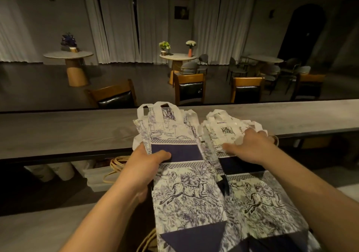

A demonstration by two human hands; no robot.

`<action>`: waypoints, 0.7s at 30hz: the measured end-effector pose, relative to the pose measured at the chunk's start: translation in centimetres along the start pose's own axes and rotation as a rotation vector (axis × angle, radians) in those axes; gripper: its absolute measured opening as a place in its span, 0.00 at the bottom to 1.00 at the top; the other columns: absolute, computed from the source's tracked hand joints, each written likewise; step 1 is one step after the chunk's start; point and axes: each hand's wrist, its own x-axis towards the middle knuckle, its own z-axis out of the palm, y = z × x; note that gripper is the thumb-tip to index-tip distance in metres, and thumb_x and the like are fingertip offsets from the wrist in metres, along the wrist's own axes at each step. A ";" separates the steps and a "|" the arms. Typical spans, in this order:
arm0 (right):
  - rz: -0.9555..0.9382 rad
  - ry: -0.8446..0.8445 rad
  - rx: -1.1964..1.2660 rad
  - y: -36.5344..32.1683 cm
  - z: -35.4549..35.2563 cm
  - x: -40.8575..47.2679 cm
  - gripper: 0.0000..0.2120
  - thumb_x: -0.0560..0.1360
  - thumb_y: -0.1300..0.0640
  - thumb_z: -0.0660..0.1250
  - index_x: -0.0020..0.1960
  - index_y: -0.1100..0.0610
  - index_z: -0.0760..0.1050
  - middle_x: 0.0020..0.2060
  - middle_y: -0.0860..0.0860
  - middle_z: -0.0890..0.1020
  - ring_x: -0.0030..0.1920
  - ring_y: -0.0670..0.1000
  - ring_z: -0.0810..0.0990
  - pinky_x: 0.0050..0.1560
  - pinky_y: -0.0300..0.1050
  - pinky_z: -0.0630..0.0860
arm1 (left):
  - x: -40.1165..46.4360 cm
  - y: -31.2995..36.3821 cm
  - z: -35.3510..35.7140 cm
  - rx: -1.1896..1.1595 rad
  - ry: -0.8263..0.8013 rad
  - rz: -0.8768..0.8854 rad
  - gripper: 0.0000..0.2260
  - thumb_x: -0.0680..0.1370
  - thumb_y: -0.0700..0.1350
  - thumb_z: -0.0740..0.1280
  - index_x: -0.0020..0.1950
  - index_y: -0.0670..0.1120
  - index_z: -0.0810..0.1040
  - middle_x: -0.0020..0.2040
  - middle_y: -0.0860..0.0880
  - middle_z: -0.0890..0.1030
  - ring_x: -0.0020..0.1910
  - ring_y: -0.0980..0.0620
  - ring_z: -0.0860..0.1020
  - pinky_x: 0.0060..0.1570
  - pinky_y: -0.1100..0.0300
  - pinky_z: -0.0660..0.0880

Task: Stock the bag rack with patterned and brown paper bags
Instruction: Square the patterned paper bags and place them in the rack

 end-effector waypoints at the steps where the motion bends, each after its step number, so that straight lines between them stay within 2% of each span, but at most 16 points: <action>1: 0.009 -0.054 -0.013 0.2 0.1 -0.2 0.41 0.70 0.26 0.71 0.64 0.60 0.71 0.65 0.60 0.77 0.63 0.61 0.74 0.63 0.53 0.73 | 0.1 -0.1 0.2 0.010 0.002 -0.006 0.10 0.78 0.35 0.70 0.58 0.43 0.79 0.45 0.46 0.88 0.41 0.47 0.87 0.38 0.56 0.82; 2: -0.002 -0.083 -0.004 0.5 0.4 0.1 0.47 0.67 0.27 0.74 0.69 0.62 0.69 0.67 0.61 0.76 0.63 0.61 0.74 0.63 0.53 0.74 | 0.1 -0.2 0.2 0.025 0.007 -0.010 0.10 0.78 0.34 0.70 0.58 0.43 0.79 0.44 0.46 0.88 0.42 0.46 0.87 0.39 0.55 0.82; 4: 0.042 -0.135 0.113 0.7 1.0 0.5 0.68 0.59 0.29 0.81 0.81 0.63 0.51 0.73 0.64 0.69 0.71 0.64 0.70 0.69 0.56 0.72 | 0.1 -0.3 0.4 0.055 0.008 -0.009 0.09 0.79 0.33 0.69 0.56 0.43 0.79 0.44 0.46 0.88 0.42 0.45 0.87 0.42 0.53 0.82; 5: 0.072 -0.155 0.207 0.8 1.1 0.8 0.73 0.55 0.32 0.84 0.82 0.62 0.45 0.74 0.64 0.68 0.72 0.64 0.69 0.70 0.57 0.72 | 0.0 -0.2 0.4 0.066 0.005 -0.010 0.09 0.79 0.33 0.69 0.56 0.43 0.79 0.45 0.45 0.88 0.43 0.44 0.87 0.42 0.53 0.81; 6: 0.085 -0.157 0.286 0.9 1.1 1.0 0.71 0.55 0.36 0.86 0.81 0.63 0.49 0.71 0.63 0.71 0.69 0.63 0.72 0.67 0.56 0.74 | 0.0 -0.3 0.5 0.072 0.005 -0.013 0.09 0.79 0.33 0.69 0.56 0.43 0.79 0.47 0.44 0.88 0.44 0.43 0.87 0.44 0.52 0.81; 7: 0.109 -0.159 0.356 0.8 1.0 0.9 0.60 0.57 0.41 0.87 0.75 0.65 0.61 0.64 0.61 0.77 0.61 0.60 0.77 0.60 0.53 0.77 | 0.0 -0.3 0.4 0.073 0.007 -0.019 0.09 0.79 0.33 0.70 0.56 0.43 0.78 0.48 0.43 0.88 0.46 0.43 0.87 0.46 0.51 0.81; 8: 0.108 -0.145 0.431 1.1 0.8 1.2 0.42 0.61 0.47 0.87 0.64 0.65 0.72 0.56 0.59 0.81 0.52 0.56 0.80 0.50 0.50 0.78 | 0.0 -0.3 0.4 0.076 0.010 -0.025 0.10 0.78 0.34 0.70 0.57 0.43 0.78 0.49 0.43 0.88 0.47 0.42 0.86 0.49 0.48 0.82; 9: 0.111 -0.153 0.514 1.3 0.5 1.2 0.28 0.64 0.52 0.86 0.53 0.63 0.76 0.48 0.57 0.83 0.45 0.54 0.80 0.43 0.47 0.76 | 0.1 -0.4 0.3 0.077 0.013 -0.033 0.11 0.78 0.34 0.70 0.59 0.43 0.77 0.50 0.43 0.88 0.48 0.42 0.86 0.52 0.45 0.82; 10: 0.125 -0.176 0.594 1.6 0.2 1.5 0.21 0.66 0.55 0.85 0.48 0.62 0.78 0.44 0.57 0.84 0.42 0.54 0.81 0.40 0.46 0.76 | 0.1 -0.4 0.3 0.077 0.013 -0.035 0.12 0.78 0.34 0.71 0.60 0.43 0.77 0.51 0.43 0.87 0.49 0.41 0.86 0.55 0.42 0.82; 11: 0.140 -0.220 0.680 1.9 -0.2 1.6 0.19 0.66 0.56 0.85 0.48 0.61 0.79 0.43 0.57 0.85 0.43 0.57 0.83 0.43 0.48 0.80 | 0.2 -0.5 0.3 0.078 0.019 -0.022 0.14 0.78 0.35 0.71 0.62 0.44 0.76 0.52 0.43 0.87 0.50 0.41 0.86 0.57 0.40 0.81; 13: 0.195 -0.318 0.809 2.5 -0.8 1.9 0.24 0.64 0.57 0.85 0.55 0.61 0.80 0.45 0.59 0.88 0.46 0.62 0.87 0.51 0.57 0.84 | 0.3 -0.5 0.3 0.108 0.035 0.017 0.21 0.77 0.35 0.72 0.67 0.48 0.72 0.54 0.45 0.86 0.51 0.43 0.86 0.57 0.39 0.81; 14: 0.209 -0.366 0.863 2.6 -1.3 1.9 0.27 0.63 0.56 0.85 0.59 0.61 0.80 0.45 0.60 0.89 0.45 0.62 0.88 0.50 0.57 0.85 | 0.3 -0.6 0.2 0.121 0.045 0.040 0.27 0.77 0.34 0.72 0.71 0.52 0.68 0.55 0.48 0.86 0.52 0.45 0.86 0.56 0.40 0.81; 16: 0.206 -0.407 0.977 2.5 -2.2 1.8 0.29 0.63 0.55 0.82 0.61 0.61 0.79 0.44 0.60 0.89 0.42 0.60 0.88 0.44 0.52 0.83 | 0.4 -0.5 0.0 0.100 0.006 0.073 0.42 0.76 0.31 0.72 0.76 0.68 0.58 0.55 0.55 0.83 0.53 0.46 0.86 0.55 0.41 0.82; 17: 0.190 -0.419 1.011 2.3 -2.7 1.6 0.29 0.63 0.54 0.81 0.62 0.62 0.79 0.43 0.60 0.89 0.41 0.60 0.88 0.43 0.51 0.82 | 0.5 -0.6 -0.1 0.093 -0.020 0.068 0.44 0.77 0.31 0.71 0.75 0.72 0.58 0.55 0.57 0.82 0.52 0.47 0.86 0.53 0.41 0.83; 19: 0.134 -0.481 1.105 1.9 -3.7 1.4 0.24 0.66 0.54 0.78 0.58 0.63 0.78 0.35 0.60 0.86 0.32 0.57 0.85 0.34 0.49 0.82 | 0.5 -0.6 -0.1 0.147 -0.048 0.066 0.34 0.78 0.31 0.70 0.73 0.65 0.69 0.58 0.56 0.81 0.49 0.50 0.87 0.51 0.49 0.84; 21: 0.124 -0.508 1.195 0.9 -4.1 1.2 0.14 0.75 0.53 0.72 0.52 0.63 0.75 0.25 0.56 0.81 0.21 0.52 0.79 0.21 0.41 0.75 | 0.1 -0.4 0.1 0.233 -0.058 0.081 0.23 0.79 0.32 0.68 0.66 0.57 0.80 0.58 0.54 0.83 0.46 0.57 0.86 0.47 0.63 0.83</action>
